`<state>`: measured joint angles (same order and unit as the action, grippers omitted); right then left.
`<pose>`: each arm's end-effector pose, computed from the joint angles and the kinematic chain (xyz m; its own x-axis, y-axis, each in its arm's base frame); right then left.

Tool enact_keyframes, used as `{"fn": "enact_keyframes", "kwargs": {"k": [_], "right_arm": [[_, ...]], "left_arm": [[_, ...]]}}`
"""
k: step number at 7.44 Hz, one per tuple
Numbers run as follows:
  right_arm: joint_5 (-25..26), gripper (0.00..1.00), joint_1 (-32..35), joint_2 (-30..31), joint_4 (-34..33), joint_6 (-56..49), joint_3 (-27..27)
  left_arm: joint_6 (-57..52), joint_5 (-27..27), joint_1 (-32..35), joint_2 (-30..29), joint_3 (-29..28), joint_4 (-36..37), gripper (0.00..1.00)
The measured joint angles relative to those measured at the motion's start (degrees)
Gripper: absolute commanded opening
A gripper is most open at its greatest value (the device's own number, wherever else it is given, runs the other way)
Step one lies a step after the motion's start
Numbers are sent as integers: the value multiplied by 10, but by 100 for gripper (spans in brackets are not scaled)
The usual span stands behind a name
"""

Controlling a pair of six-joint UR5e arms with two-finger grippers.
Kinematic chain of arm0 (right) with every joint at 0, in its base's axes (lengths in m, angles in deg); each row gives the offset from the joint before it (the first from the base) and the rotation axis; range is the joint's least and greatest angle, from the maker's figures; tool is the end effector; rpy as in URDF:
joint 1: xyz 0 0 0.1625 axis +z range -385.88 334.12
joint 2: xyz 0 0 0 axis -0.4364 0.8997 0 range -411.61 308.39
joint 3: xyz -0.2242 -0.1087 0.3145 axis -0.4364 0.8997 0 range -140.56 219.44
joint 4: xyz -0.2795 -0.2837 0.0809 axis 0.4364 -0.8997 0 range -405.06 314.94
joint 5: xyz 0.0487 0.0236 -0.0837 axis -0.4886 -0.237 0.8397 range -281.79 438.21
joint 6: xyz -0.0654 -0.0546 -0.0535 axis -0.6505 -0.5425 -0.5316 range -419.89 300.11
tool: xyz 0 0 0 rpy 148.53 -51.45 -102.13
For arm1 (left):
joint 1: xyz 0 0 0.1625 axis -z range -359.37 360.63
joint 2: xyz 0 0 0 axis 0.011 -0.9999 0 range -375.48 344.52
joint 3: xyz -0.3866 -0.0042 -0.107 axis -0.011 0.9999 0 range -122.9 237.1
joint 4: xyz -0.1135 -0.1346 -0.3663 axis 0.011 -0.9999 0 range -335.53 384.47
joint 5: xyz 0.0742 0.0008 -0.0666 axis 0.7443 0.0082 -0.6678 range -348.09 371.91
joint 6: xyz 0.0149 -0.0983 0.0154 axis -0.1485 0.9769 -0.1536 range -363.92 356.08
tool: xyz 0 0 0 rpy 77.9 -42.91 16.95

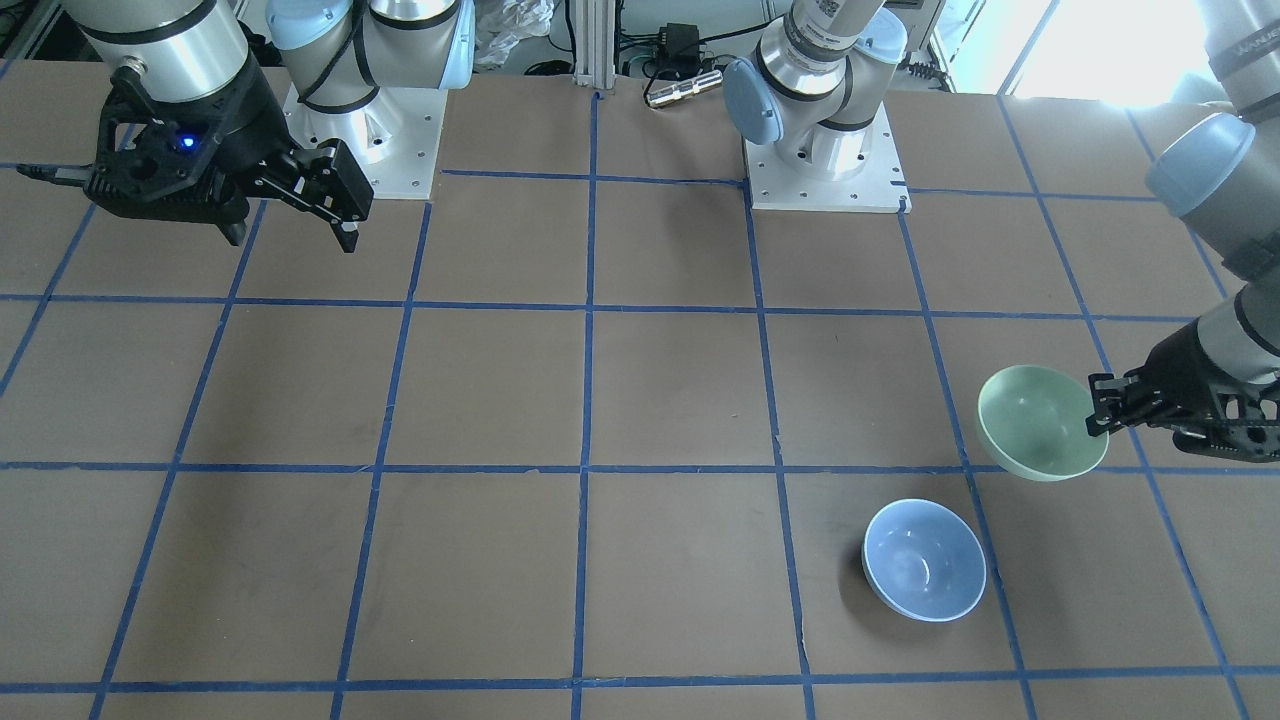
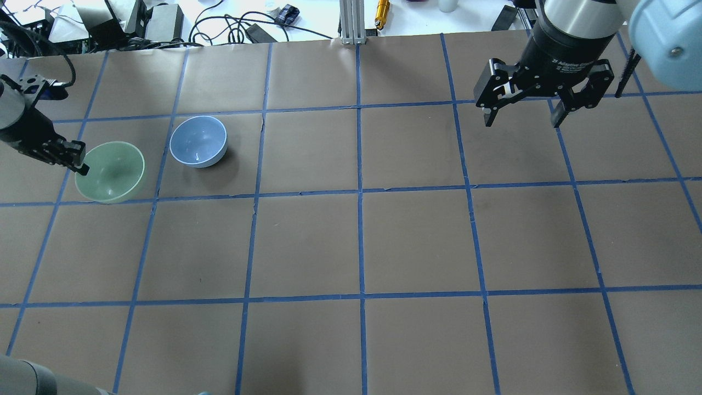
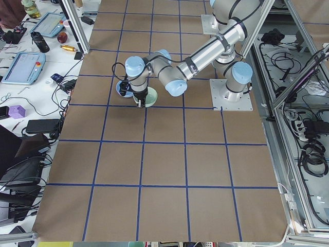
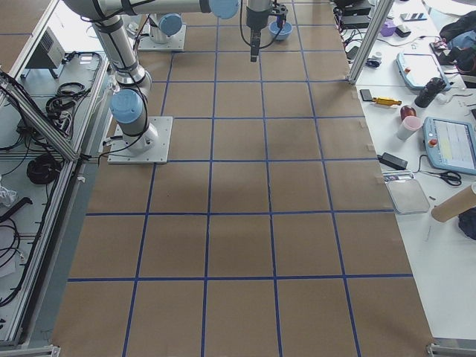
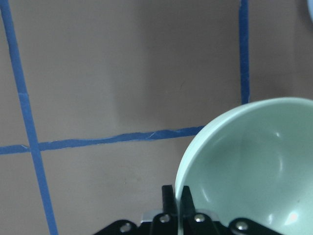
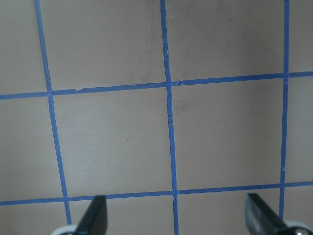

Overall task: Stack green bowl on blue bowl
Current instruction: 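Lift the green bowl with the left gripper and carry it over the blue bowl, then lower the green bowl into the blue bowl and open the left gripper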

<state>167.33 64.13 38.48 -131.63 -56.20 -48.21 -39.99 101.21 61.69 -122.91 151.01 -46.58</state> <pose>0.1348 -0.4809 0.4778 -0.9978 0.0646 -0.0143 0.0643 0.9978 0.0184 0.1597 -0.5667 0.3008 -0.9918 0.1231 0.0345 0.1241 0.9919 0.0266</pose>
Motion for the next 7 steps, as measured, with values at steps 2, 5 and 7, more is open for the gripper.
{"fn": "enact_keyframes", "kwargs": {"k": [2, 5, 7], "right_arm": [[0, 100, 0, 0, 0, 0, 0], [0, 100, 0, 0, 0, 0, 0], [0, 100, 0, 0, 0, 0, 0]], "left_arm": [[82, -8, 62, -27, -37, 1, 0], [117, -45, 84, -77, -63, 27, 0], [129, -61, 90, -102, -80, 33, 0]]}}
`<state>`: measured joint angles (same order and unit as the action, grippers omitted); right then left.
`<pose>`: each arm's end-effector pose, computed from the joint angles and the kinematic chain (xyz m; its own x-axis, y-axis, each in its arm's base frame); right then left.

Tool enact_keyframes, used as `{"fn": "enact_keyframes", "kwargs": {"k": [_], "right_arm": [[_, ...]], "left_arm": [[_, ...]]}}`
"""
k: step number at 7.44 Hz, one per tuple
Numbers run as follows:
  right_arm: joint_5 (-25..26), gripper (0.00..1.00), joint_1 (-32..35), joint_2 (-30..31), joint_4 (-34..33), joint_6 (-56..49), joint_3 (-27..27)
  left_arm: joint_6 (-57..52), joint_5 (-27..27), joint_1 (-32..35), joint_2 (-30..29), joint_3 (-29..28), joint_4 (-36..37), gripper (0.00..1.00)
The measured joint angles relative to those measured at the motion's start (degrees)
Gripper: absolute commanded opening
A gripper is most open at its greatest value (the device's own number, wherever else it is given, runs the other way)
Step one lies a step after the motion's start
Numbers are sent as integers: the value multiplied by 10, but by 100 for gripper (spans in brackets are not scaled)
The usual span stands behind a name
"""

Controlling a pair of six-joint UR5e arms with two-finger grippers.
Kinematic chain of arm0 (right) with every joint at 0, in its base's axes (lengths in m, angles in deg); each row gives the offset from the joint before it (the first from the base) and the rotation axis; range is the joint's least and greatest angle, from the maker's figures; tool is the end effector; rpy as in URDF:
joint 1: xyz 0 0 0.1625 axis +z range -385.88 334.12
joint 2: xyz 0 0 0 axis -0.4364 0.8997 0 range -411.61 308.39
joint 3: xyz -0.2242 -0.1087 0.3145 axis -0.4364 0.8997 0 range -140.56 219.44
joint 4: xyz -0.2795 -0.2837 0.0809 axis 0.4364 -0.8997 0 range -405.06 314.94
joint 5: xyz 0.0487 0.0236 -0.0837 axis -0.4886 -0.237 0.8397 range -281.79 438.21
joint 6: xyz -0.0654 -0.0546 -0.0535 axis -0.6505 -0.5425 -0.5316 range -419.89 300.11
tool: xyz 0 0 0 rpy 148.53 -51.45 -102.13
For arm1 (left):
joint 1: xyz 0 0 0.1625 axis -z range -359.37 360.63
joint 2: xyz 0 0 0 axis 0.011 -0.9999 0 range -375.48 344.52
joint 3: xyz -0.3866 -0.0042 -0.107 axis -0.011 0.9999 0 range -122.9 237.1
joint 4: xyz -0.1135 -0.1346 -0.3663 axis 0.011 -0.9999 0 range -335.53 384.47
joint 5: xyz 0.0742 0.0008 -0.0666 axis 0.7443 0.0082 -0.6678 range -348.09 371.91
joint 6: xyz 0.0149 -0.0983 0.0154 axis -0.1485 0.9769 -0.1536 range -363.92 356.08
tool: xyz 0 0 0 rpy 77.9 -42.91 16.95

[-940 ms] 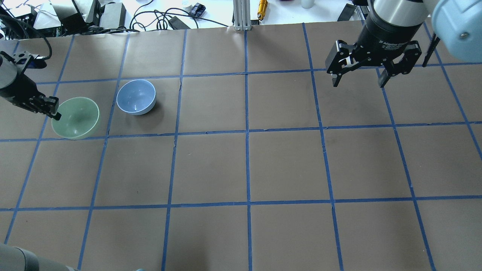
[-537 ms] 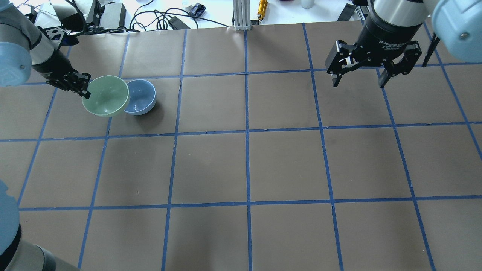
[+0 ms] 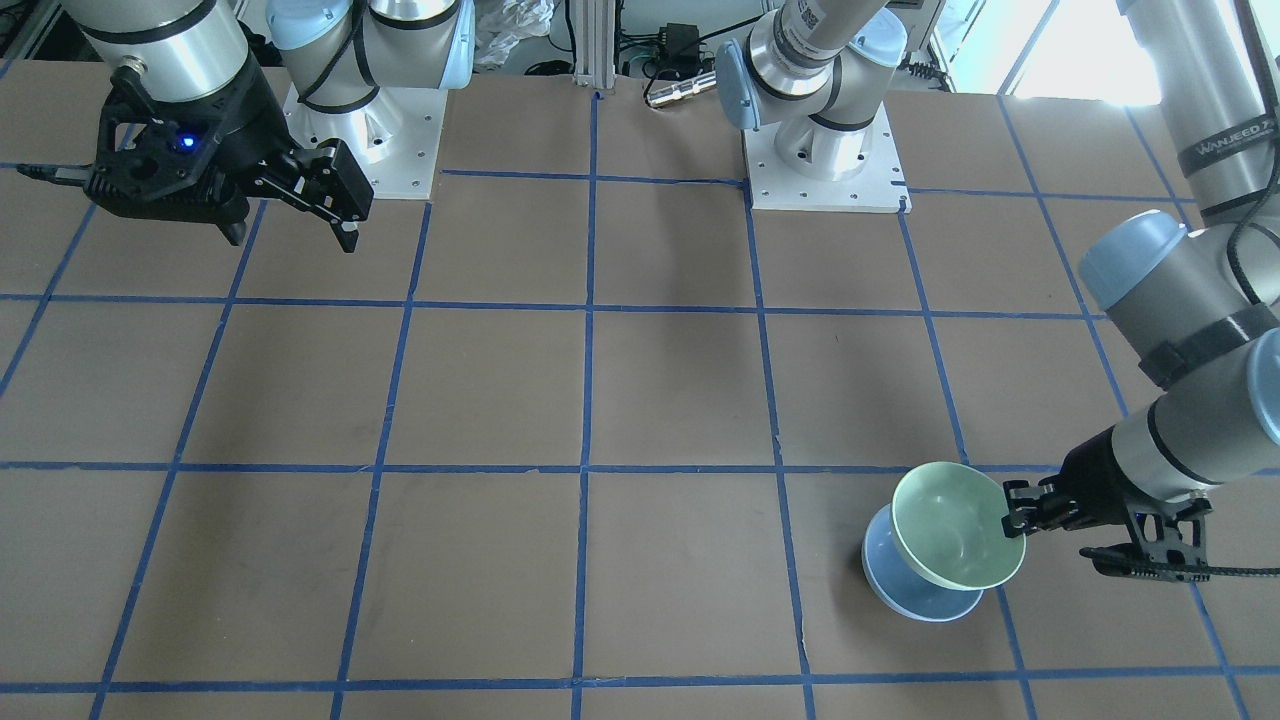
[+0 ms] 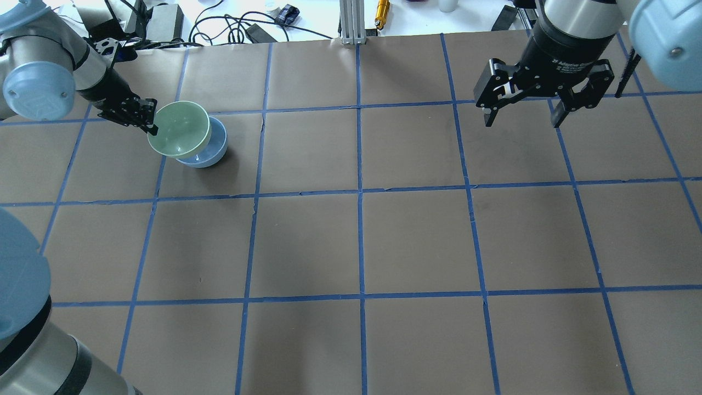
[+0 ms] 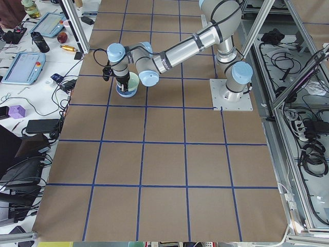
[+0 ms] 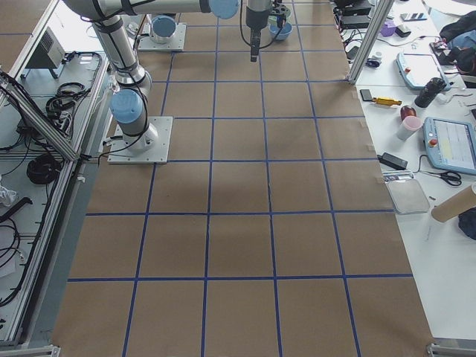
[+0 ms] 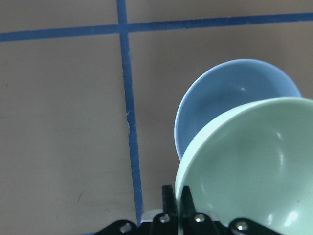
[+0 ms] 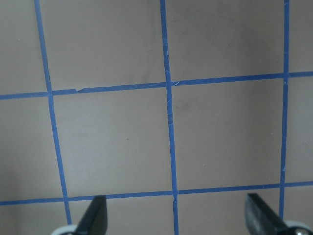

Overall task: Stack green bowl on blue bowl
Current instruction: 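Lower the green bowl into the blue bowl and open the left gripper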

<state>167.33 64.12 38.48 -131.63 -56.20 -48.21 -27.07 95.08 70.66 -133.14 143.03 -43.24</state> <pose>0.1347 -0.4809 0.4778 -0.9978 0.0647 -0.0143 0.0645 0.9978 0.0184 0.0806 -0.6469 0.2619 -0.9915 0.0551 0.1182 0.0524 0.9983 -0.0257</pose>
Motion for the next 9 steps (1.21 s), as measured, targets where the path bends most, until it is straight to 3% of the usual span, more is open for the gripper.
{"fn": "enact_keyframes", "kwargs": {"k": [3, 4, 5, 9], "right_arm": [[0, 100, 0, 0, -1, 0, 0], [0, 100, 0, 0, -1, 0, 0], [0, 100, 0, 0, 0, 0, 0], [0, 100, 0, 0, 0, 0, 0]], "left_arm": [[2, -2, 2, -24, -7, 12, 0], [3, -2, 2, -29, -6, 13, 61], [4, -1, 2, -33, -5, 13, 76], [26, -1, 8, -24, -13, 9, 76]]}}
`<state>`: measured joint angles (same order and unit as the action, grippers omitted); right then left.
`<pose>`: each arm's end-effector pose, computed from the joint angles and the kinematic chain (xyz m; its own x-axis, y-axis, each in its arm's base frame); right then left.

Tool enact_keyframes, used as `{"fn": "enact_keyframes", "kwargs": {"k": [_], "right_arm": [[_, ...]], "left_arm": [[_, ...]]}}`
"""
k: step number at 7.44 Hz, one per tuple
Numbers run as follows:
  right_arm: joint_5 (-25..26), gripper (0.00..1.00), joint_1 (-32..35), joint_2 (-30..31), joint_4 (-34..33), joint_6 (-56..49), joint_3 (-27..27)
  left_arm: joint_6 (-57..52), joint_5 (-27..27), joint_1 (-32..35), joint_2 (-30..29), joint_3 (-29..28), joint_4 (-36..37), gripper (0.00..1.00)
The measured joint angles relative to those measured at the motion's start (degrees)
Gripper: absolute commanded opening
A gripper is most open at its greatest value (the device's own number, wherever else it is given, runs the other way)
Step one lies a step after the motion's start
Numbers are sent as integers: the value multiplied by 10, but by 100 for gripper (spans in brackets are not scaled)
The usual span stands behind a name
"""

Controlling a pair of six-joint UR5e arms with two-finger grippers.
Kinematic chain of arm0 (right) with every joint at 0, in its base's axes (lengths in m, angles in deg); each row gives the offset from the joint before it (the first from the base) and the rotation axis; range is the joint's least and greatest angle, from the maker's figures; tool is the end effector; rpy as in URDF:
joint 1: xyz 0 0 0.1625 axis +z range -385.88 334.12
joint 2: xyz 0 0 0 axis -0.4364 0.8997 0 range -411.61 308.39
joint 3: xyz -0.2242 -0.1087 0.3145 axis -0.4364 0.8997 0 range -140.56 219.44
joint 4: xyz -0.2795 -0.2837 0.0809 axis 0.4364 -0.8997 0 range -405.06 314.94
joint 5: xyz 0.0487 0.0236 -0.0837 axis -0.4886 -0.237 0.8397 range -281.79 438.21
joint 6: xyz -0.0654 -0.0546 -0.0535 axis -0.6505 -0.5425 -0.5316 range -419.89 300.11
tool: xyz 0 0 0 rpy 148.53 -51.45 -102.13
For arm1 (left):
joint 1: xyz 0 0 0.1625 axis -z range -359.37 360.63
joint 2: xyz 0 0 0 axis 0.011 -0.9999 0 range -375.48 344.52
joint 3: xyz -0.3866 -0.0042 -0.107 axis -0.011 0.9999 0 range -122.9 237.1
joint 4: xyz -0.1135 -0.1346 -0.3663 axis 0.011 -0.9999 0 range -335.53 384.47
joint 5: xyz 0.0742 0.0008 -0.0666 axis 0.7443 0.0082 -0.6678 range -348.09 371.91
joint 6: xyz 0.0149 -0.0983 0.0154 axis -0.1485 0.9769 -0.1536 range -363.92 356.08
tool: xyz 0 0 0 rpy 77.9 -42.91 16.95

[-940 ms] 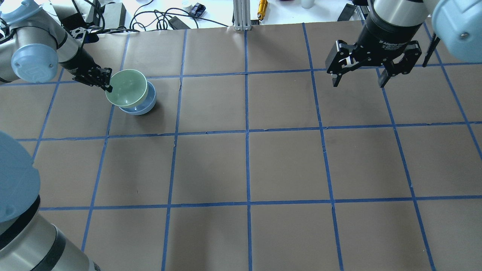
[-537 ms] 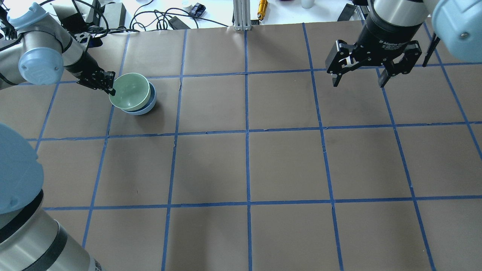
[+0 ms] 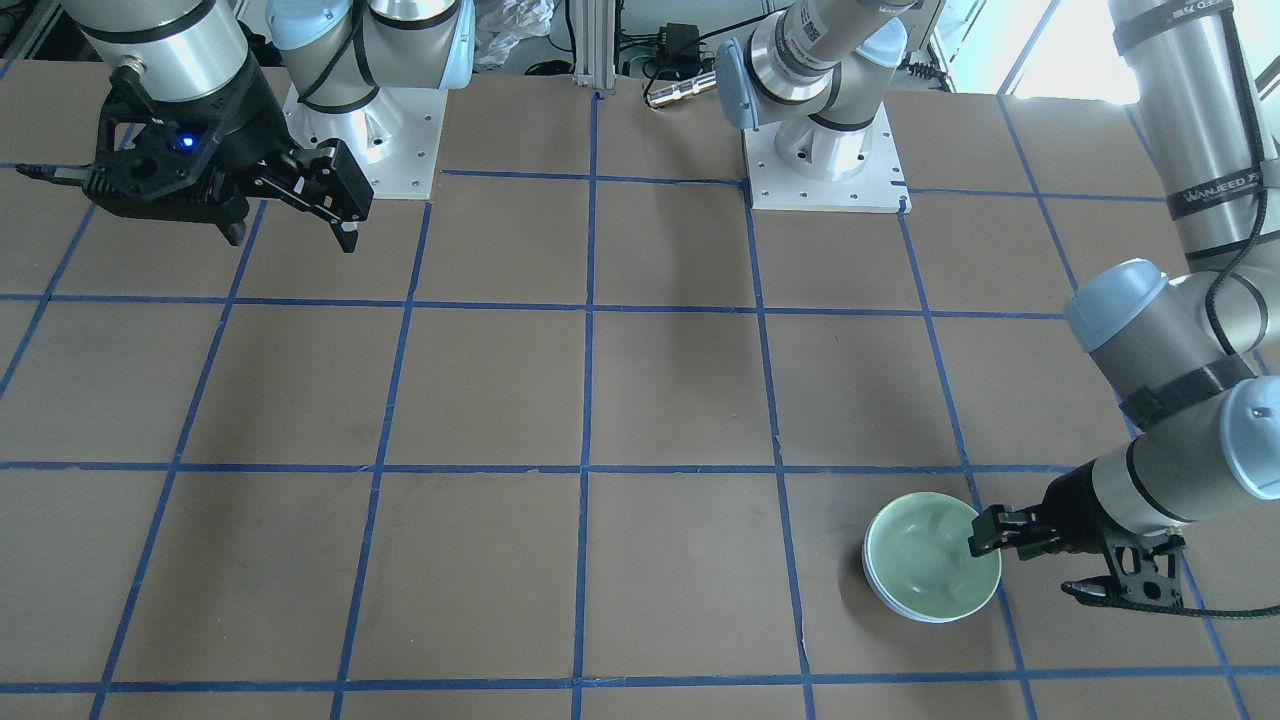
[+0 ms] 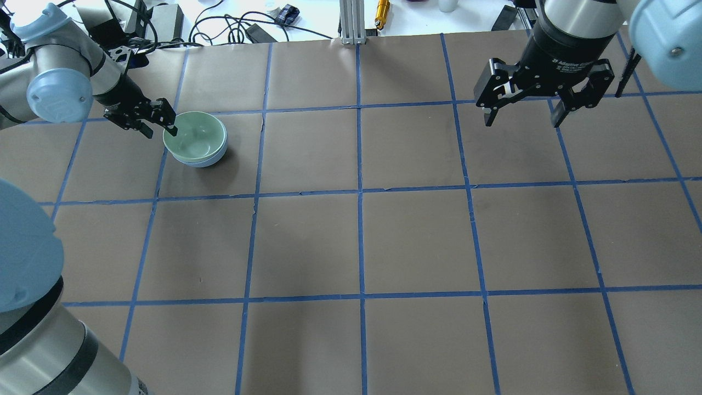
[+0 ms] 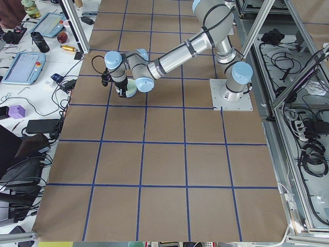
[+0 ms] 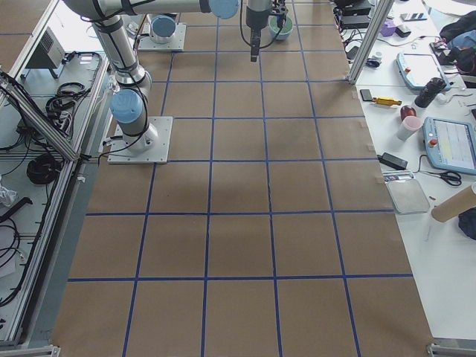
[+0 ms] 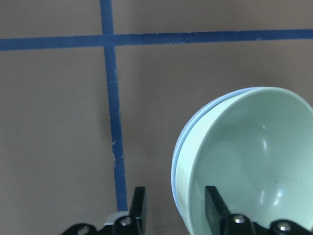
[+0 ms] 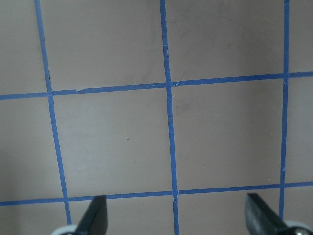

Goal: Stack green bowl on blue bowl

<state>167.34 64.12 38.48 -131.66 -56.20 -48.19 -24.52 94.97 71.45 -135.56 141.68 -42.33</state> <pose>0.1347 -0.4810 0.4780 -0.9978 0.0647 -0.0142 0.0645 0.9978 0.0175 0.0753 -0.6590 0.2470 -0.9922 0.0240 0.1220 0.0219 0.9996 -0.0185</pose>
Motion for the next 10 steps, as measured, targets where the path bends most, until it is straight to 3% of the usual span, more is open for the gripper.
{"fn": "enact_keyframes", "kwargs": {"k": [4, 8, 10], "right_arm": [[0, 100, 0, 0, 0, 0, 0], [0, 100, 0, 0, 0, 0, 0], [0, 100, 0, 0, 0, 0, 0]], "left_arm": [[101, 100, 129, 125, -54, -154, 77], [137, 47, 155, 248, -43, -250, 82], [153, 58, 156, 268, -19, -250, 93]]}}
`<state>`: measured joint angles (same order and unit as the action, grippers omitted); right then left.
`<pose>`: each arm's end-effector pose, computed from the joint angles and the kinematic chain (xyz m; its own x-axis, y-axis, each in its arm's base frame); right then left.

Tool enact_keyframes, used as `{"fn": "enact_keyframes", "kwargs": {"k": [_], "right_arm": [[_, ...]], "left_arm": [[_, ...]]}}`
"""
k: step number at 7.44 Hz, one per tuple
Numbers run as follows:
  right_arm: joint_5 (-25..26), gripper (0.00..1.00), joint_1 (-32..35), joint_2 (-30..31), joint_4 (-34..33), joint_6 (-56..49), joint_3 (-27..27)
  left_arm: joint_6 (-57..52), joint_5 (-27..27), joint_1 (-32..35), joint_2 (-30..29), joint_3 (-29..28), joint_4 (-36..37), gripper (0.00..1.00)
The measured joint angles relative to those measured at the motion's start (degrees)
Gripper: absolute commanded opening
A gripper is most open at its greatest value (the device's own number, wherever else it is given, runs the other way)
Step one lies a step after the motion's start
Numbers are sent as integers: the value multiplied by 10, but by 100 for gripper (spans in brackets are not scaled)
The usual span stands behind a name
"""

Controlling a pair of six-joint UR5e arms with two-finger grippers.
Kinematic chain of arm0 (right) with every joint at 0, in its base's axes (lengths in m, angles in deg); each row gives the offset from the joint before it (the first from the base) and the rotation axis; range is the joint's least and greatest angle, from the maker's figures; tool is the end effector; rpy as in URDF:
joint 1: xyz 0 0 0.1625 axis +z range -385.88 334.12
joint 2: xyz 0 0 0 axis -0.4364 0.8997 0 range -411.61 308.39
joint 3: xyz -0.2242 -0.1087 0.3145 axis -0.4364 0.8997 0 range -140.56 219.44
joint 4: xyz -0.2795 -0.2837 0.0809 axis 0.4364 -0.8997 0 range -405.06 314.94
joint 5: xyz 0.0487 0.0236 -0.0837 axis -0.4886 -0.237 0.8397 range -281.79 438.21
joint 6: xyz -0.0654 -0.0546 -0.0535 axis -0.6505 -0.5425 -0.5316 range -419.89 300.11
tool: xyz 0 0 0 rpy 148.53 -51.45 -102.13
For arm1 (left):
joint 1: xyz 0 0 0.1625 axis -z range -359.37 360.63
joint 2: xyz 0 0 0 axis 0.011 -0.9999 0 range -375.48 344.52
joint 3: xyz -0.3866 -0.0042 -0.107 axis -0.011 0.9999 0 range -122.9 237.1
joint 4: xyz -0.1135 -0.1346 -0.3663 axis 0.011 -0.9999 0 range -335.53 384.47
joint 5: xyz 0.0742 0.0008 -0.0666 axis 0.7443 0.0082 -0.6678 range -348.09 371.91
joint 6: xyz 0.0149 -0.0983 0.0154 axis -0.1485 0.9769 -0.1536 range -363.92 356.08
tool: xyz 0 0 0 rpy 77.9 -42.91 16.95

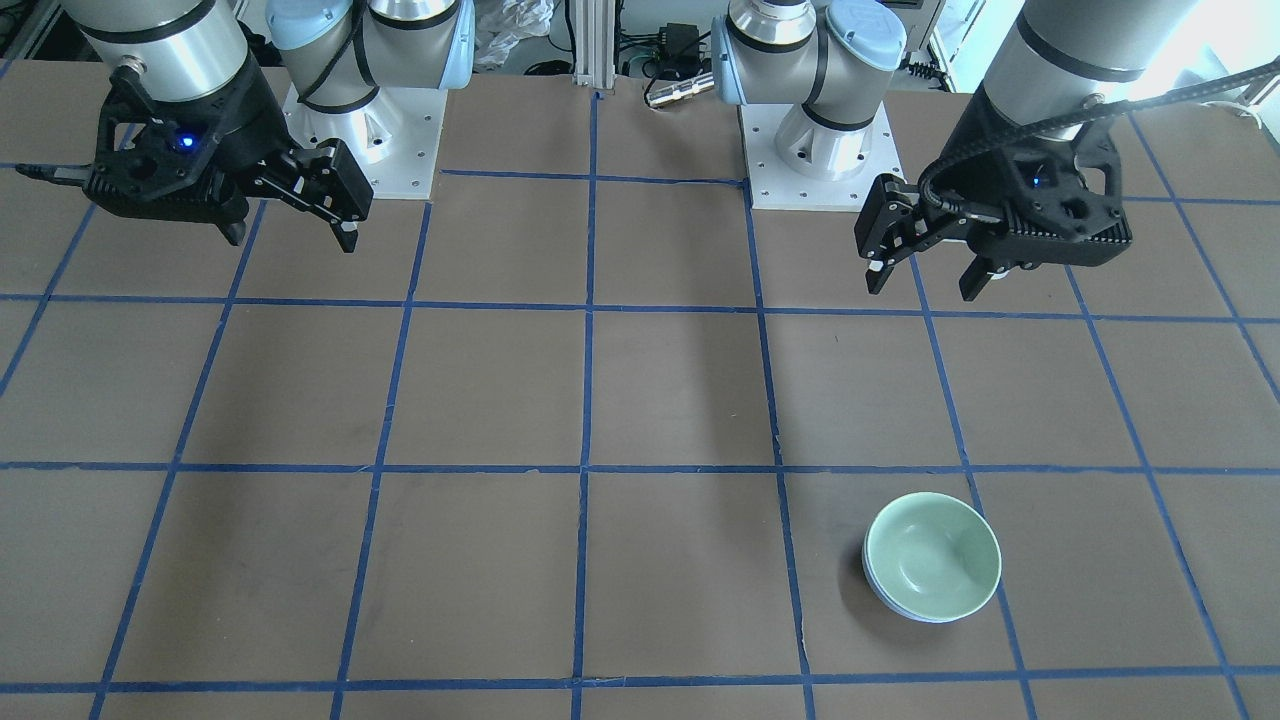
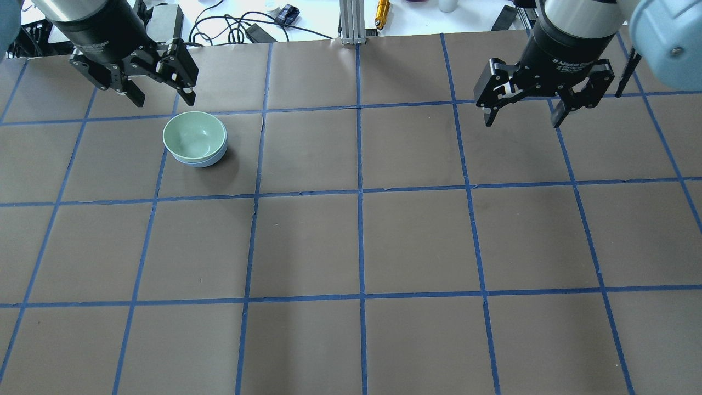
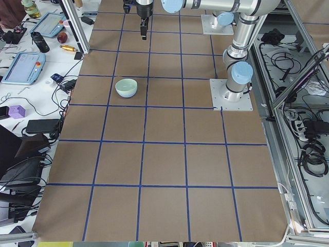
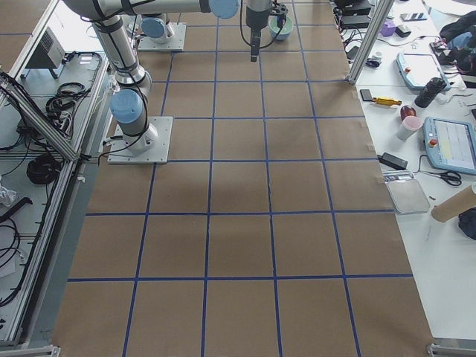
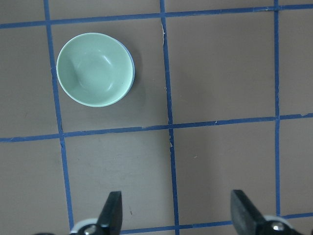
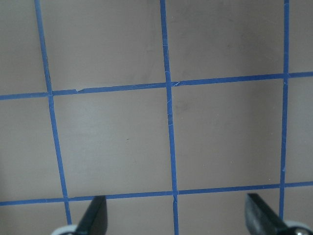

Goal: Stack green bowl on blue bowl

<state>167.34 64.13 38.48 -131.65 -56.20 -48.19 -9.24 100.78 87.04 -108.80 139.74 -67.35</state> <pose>0.1348 -0.4809 0.4780 -0.9978 0.0645 -0.0142 0.0643 0.9978 0.0177 -0.1030 -0.5173 0.4933 -0.9994 0.0307 0.0160 0.0300 0.9987 -0.0403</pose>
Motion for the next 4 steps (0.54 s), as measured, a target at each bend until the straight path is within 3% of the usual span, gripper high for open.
{"fn": "enact_keyframes", "kwargs": {"k": [1, 4], "right_arm": [[0, 100, 0, 0, 0, 0, 0], [0, 100, 0, 0, 0, 0, 0]], "left_arm": [[17, 3, 0, 2, 7, 2, 100], [53, 3, 8, 0, 11, 7, 100]]}}
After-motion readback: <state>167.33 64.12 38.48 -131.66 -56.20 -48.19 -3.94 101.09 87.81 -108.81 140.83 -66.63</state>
